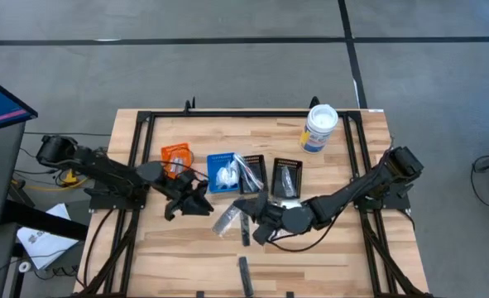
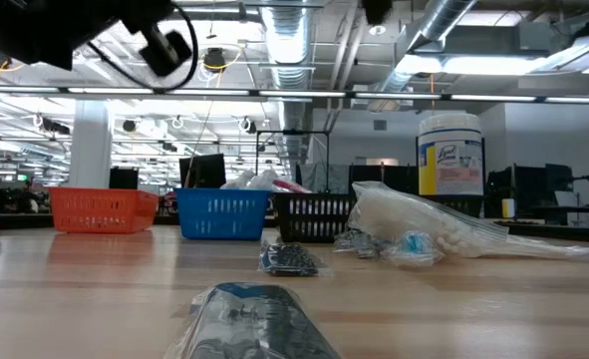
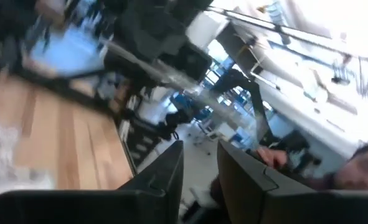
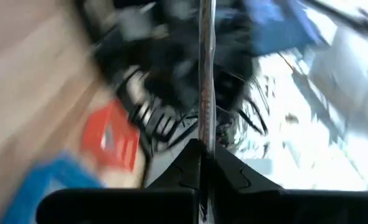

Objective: Pick & Place Travel size toiletries
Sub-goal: Put the black comb into the right black bin

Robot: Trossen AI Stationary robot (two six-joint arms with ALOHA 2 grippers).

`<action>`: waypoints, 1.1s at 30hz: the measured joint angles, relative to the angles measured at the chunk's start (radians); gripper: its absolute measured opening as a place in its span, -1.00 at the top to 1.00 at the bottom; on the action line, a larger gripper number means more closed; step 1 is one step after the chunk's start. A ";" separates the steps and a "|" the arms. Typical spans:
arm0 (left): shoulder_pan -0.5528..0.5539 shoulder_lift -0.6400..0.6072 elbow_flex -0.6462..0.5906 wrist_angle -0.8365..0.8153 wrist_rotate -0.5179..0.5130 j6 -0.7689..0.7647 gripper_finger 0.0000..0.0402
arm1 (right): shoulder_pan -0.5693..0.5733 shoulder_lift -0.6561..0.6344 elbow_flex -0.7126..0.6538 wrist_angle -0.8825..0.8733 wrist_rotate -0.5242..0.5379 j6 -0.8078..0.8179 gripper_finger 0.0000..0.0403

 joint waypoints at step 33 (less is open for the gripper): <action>-0.288 -0.117 0.024 0.014 -0.718 0.715 0.43 | -0.208 0.001 0.016 0.093 -0.629 1.441 0.98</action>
